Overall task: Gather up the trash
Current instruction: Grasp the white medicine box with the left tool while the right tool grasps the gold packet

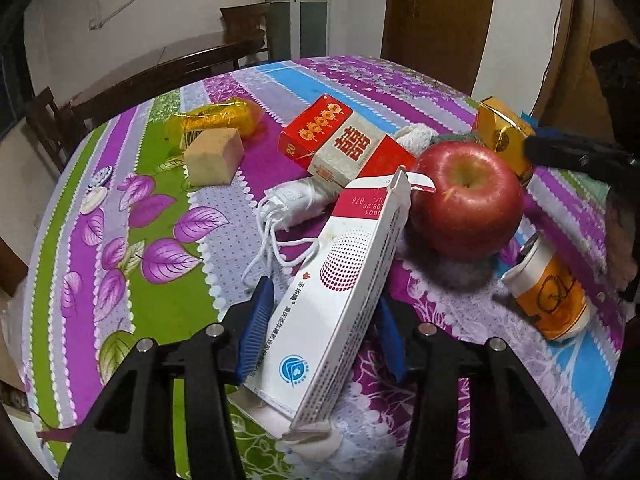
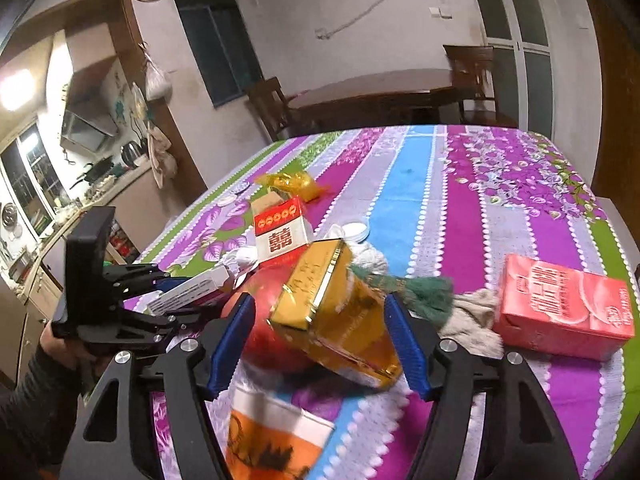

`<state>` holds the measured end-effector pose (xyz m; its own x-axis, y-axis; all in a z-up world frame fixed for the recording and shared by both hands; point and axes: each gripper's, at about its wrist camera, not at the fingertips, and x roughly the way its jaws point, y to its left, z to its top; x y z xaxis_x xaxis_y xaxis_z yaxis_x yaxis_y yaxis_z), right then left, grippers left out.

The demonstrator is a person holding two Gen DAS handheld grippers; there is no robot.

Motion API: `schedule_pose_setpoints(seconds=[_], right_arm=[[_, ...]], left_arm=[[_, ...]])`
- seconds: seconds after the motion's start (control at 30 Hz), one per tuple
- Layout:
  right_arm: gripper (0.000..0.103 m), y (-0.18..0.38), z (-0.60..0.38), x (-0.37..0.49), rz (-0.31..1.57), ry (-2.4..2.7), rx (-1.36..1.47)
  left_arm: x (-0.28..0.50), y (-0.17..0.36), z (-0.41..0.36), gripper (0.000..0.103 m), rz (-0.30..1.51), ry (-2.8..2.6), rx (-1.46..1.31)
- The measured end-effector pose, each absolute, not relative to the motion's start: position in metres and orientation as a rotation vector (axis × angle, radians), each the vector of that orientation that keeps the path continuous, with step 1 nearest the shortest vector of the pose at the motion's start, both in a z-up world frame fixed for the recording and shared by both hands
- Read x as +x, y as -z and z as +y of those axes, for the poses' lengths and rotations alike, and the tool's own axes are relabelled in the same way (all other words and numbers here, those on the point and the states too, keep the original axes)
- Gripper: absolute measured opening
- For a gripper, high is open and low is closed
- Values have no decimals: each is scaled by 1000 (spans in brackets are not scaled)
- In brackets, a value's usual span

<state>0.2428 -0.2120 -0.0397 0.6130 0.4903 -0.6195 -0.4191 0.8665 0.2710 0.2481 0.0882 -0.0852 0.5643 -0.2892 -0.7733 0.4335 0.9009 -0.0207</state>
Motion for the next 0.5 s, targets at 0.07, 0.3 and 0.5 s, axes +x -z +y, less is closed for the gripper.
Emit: schedule_pose_setpoints(seconds=[0.07, 0.3, 0.5], right_arm=[[63, 43, -215, 248, 762, -509, 127], [32, 41, -233, 235, 723, -495, 148], [29, 31, -238, 209, 643, -514, 160]], left_arm=[[249, 86, 89, 47, 874, 426, 174], [243, 84, 84, 40, 859, 384, 171], [222, 72, 82, 19, 806, 343, 107]])
